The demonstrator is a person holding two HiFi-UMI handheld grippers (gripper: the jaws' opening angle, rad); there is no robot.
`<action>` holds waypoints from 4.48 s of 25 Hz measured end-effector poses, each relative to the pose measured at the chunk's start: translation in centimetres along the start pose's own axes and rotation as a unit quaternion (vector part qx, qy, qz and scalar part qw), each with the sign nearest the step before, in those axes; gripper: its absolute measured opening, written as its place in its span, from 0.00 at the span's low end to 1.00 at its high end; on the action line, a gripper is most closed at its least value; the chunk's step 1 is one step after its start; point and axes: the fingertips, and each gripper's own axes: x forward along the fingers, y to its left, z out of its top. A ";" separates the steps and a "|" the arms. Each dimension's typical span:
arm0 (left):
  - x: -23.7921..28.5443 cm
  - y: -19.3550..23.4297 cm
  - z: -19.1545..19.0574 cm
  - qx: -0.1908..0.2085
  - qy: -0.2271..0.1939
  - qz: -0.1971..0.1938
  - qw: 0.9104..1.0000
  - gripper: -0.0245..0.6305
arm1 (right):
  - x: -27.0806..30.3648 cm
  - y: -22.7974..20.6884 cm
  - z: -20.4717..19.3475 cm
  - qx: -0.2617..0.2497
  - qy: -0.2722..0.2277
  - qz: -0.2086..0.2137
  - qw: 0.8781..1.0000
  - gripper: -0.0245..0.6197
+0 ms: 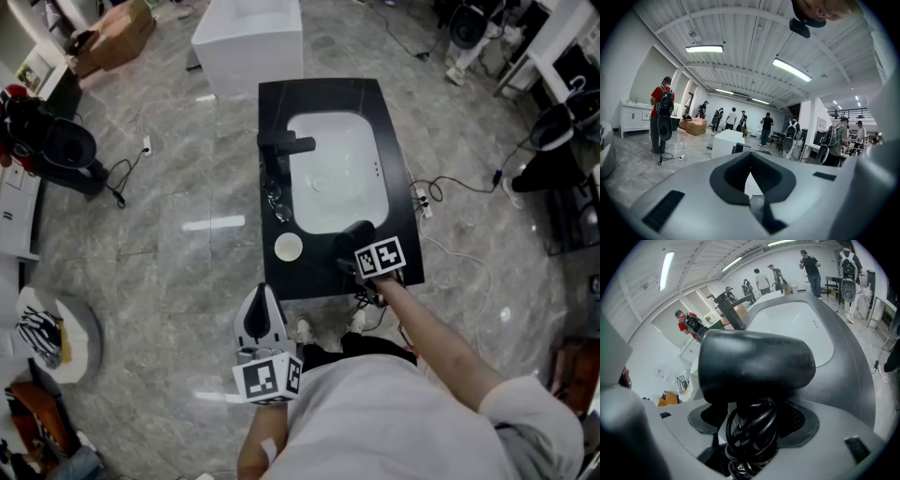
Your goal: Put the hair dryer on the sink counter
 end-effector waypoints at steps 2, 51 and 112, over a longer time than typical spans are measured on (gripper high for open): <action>0.0 0.0 0.0 0.000 0.000 0.000 1.000 0.04 | 0.2 0.1 -0.1 -0.002 0.002 -0.002 1.000 0.52; -0.1 -1.3 0.2 0.012 -0.003 -0.040 0.999 0.04 | -1.0 1.1 -1.0 0.025 -0.022 0.011 0.999 0.52; -0.5 -6.0 0.2 0.036 -0.004 -0.144 0.989 0.04 | -19.4 0.6 3.1 -0.012 -0.310 -0.117 0.944 0.11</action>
